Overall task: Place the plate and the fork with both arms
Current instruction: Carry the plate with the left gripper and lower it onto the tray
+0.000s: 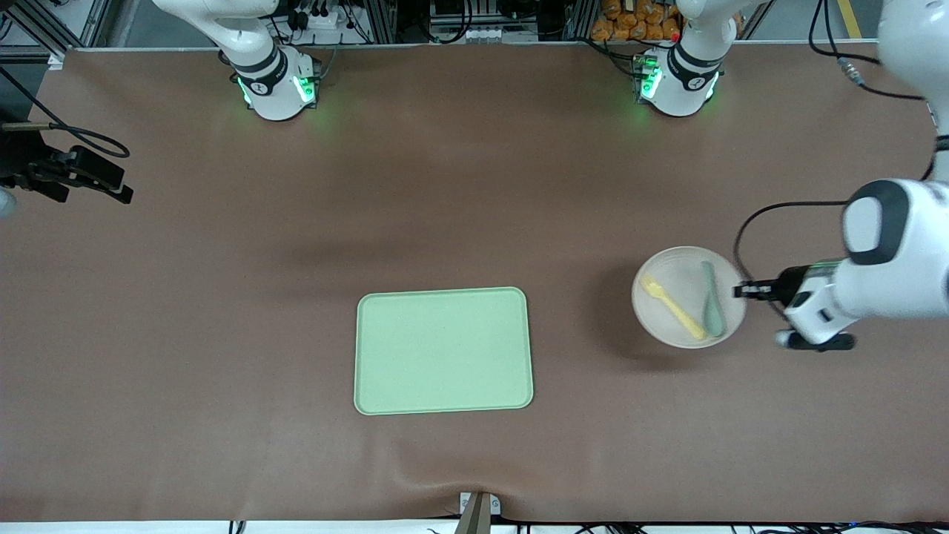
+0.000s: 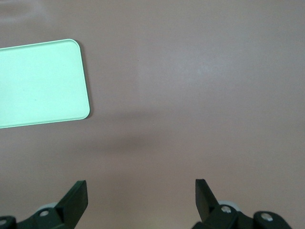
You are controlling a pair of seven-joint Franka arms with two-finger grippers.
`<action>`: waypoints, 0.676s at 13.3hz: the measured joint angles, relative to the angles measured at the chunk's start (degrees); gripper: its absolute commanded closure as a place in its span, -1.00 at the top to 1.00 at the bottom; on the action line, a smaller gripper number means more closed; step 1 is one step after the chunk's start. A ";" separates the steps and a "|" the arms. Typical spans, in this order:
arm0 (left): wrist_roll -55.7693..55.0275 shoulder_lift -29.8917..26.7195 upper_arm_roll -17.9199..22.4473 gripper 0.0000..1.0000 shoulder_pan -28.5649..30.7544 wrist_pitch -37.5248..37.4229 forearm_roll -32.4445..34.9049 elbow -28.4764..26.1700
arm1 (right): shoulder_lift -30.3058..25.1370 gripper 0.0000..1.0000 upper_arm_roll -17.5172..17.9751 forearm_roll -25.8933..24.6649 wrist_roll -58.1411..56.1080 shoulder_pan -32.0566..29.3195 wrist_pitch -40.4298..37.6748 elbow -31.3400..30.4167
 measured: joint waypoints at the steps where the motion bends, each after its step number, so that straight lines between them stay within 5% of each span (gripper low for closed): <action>1: -3.38 2.02 -0.05 -1.00 -3.28 0.24 -0.12 2.38 | 0.00 1.00 -0.01 0.00 0.00 0.00 0.00 -0.01; 4: -12.29 6.65 -0.11 -1.00 -12.74 5.26 -1.30 7.63 | 0.00 1.00 0.00 0.01 0.00 0.00 -0.01 -0.02; 9: -27.98 13.80 0.19 -1.00 -26.71 23.85 -1.38 8.27 | 0.00 1.00 -0.04 0.01 -0.01 0.00 0.11 -0.02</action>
